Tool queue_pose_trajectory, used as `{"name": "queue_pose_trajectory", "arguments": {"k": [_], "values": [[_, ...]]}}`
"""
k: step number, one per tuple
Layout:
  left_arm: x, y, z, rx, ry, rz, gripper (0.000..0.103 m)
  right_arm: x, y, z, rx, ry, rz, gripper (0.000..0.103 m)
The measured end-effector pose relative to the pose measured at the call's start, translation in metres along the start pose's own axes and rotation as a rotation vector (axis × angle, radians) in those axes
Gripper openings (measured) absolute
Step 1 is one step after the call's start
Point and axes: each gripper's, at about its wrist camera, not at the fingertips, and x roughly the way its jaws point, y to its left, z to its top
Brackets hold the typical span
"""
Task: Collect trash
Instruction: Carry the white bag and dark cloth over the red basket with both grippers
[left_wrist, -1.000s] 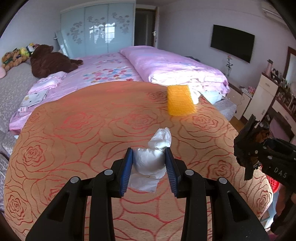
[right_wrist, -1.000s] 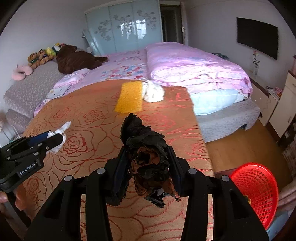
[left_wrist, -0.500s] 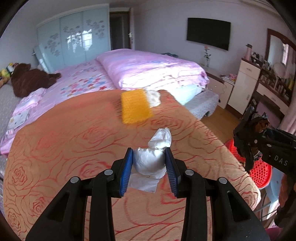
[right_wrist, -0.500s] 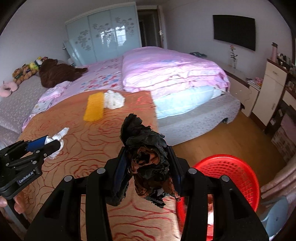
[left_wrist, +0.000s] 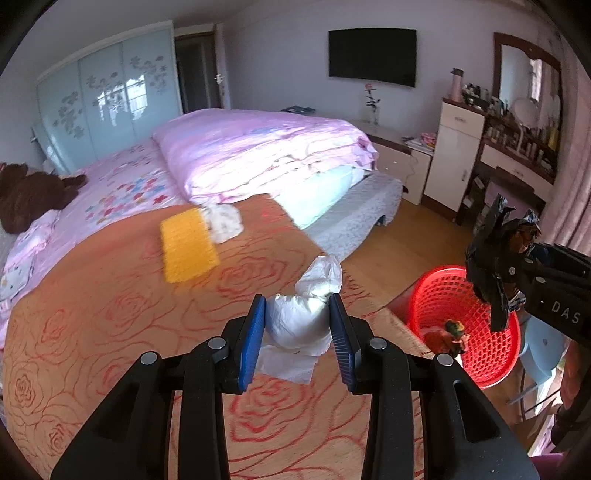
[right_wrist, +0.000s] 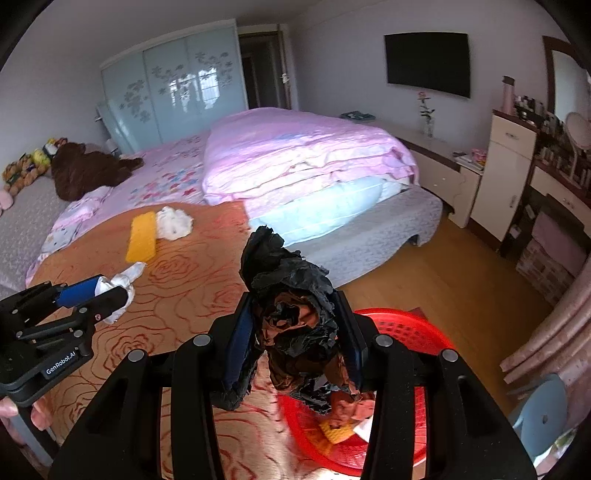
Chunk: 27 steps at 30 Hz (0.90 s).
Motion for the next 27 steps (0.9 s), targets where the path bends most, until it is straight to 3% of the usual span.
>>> {"name": "queue_pose_trajectory", "arguments": {"k": [14,27], "values": [[0.012,-0.053,0.012,0.091,0.002,-0.056,0.034,-0.015,-0.05,-0.01,0.071,-0.017,-0.076,0.043],[0.027,-0.083,0.018,0.109,0.03,-0.09,0.034,-0.015,-0.08,-0.021,0.137,-0.009,-0.114,0.043]]}}
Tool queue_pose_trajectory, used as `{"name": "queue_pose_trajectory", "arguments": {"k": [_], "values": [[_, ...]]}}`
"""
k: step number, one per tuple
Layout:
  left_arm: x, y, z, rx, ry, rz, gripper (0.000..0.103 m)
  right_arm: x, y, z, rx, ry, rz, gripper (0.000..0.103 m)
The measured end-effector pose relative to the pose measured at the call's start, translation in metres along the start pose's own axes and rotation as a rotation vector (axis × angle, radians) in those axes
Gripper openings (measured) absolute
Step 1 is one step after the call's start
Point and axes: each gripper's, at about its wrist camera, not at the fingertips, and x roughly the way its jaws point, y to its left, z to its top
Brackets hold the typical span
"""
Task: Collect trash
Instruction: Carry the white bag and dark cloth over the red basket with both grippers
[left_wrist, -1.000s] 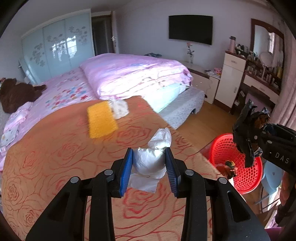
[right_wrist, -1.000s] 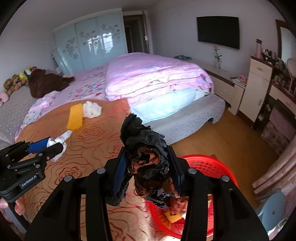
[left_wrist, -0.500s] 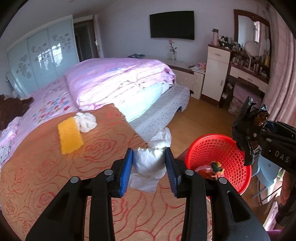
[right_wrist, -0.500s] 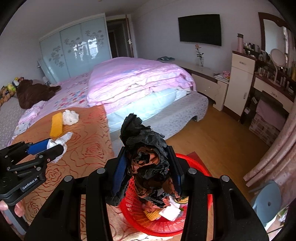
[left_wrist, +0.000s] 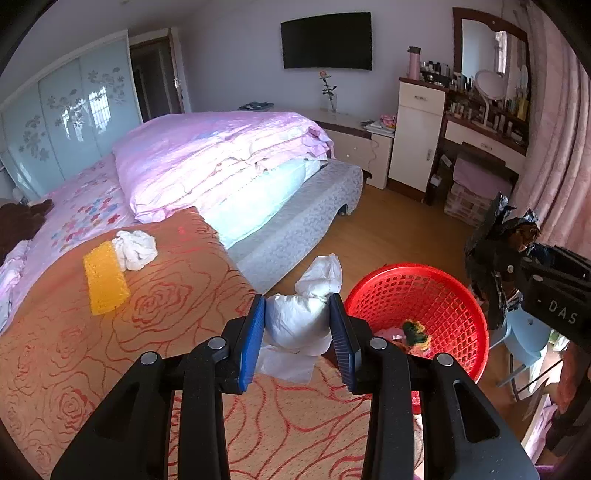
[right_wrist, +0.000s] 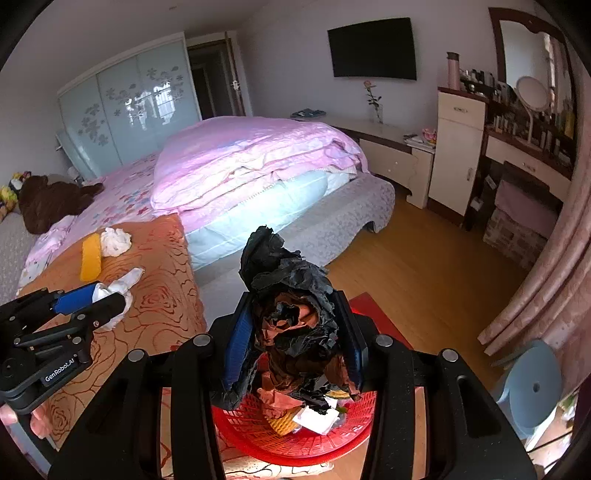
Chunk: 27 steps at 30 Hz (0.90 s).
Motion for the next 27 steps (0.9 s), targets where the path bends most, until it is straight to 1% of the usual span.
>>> {"name": "queue_pose_trajectory", "arguments": {"k": [19,27], "values": [[0.026,-0.03,0.003,0.054,0.049,-0.029,0.034,0.014,-0.024,-0.008,0.063,0.029,-0.03,0.043],[0.044,-0.045,0.005,0.074,0.08,-0.045,0.034,0.02,-0.035,-0.011,0.091,0.043,-0.035,0.043]]}}
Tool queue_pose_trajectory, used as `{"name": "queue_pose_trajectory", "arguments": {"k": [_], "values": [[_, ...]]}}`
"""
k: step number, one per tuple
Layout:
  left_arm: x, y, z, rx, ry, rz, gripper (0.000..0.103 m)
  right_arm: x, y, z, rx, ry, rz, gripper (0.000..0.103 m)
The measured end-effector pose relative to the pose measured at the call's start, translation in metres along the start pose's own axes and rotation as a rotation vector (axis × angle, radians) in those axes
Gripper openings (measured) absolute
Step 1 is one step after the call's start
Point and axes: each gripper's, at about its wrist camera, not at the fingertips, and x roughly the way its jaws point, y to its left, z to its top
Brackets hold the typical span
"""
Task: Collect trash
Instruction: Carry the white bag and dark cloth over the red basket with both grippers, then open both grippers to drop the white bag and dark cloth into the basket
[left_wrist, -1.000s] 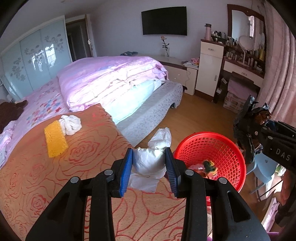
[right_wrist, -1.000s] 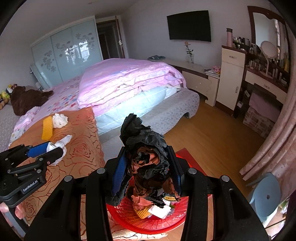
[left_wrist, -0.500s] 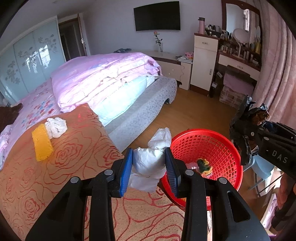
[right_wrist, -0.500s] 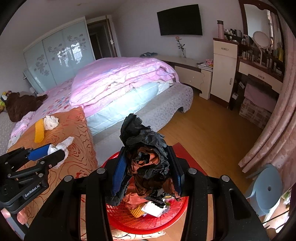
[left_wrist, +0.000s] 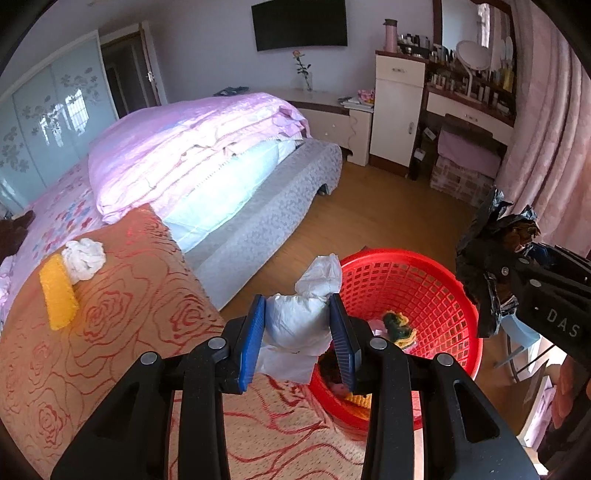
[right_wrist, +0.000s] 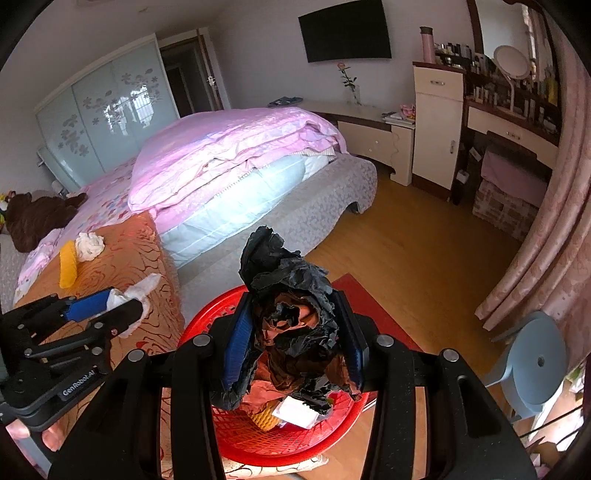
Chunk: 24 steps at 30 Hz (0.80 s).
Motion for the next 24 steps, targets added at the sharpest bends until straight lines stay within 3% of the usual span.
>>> {"name": "queue_pose_trajectory", "arguments": {"k": [16,18,24], "values": [[0.029,-0.017,0.001,0.024,0.054,-0.037,0.036,0.01,-0.012,-0.003,0.038,0.022,-0.015,0.043],[0.03,-0.018,0.0,0.02,0.062,-0.046,0.039,0.011,-0.013,-0.003,0.041,0.026,-0.018,0.043],[0.026,-0.013,-0.001,0.001,0.048,-0.045,0.059,0.019,-0.016,-0.005,0.047,0.047,-0.021,0.043]]}}
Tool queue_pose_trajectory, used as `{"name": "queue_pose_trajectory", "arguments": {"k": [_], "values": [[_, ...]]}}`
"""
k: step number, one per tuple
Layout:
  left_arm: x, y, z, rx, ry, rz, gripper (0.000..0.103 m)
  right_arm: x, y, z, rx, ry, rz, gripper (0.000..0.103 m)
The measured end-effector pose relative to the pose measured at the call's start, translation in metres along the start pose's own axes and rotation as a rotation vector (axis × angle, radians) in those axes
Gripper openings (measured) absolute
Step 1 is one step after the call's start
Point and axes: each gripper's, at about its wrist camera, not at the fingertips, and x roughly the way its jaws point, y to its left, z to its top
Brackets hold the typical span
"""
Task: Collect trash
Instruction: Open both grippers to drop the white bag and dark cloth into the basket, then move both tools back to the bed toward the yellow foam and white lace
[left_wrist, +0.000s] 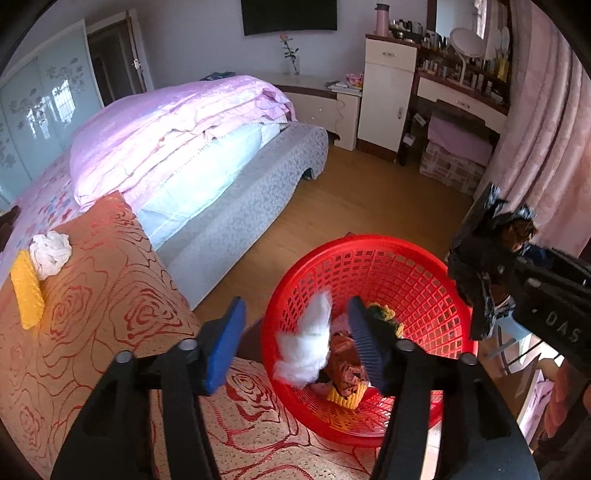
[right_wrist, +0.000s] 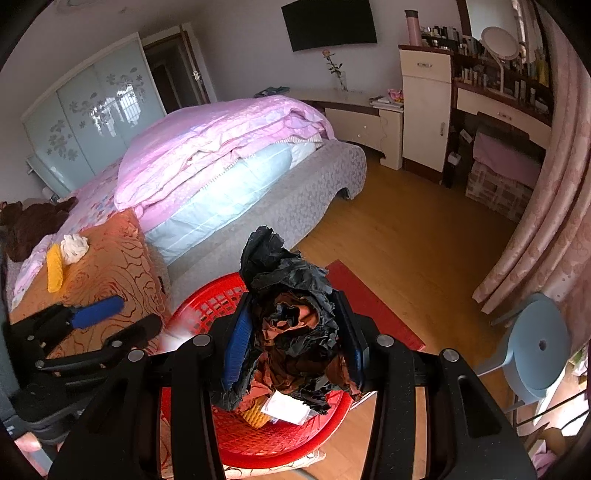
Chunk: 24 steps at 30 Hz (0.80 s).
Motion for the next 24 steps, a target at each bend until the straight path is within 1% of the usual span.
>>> {"name": "queue_pose_trajectory", "arguments": {"k": [6,9,11,13,14,24], "values": [[-0.007,0.003,-0.001,-0.013,-0.017,0.005,0.065,0.01,0.002,-0.004,-0.004,0.036,0.006,0.046],[-0.01,0.005,-0.002,-0.018,-0.024,0.012,0.067,0.012,0.004,-0.005,-0.007,0.042,0.006,0.051],[-0.012,0.006,-0.002,-0.024,-0.029,0.016,0.068,0.012,0.004,-0.005,-0.006,0.043,0.009,0.059],[-0.014,0.008,-0.001,-0.028,-0.034,0.017,0.068,0.011,0.004,-0.006,-0.004,0.039,0.01,0.064],[-0.015,0.008,-0.001,-0.03,-0.036,0.018,0.068,0.011,0.004,-0.006,-0.003,0.037,0.01,0.065],[-0.034,0.019,-0.001,-0.047,-0.075,0.046,0.069,0.0,0.007,-0.004,-0.009,-0.007,-0.003,0.066]]}}
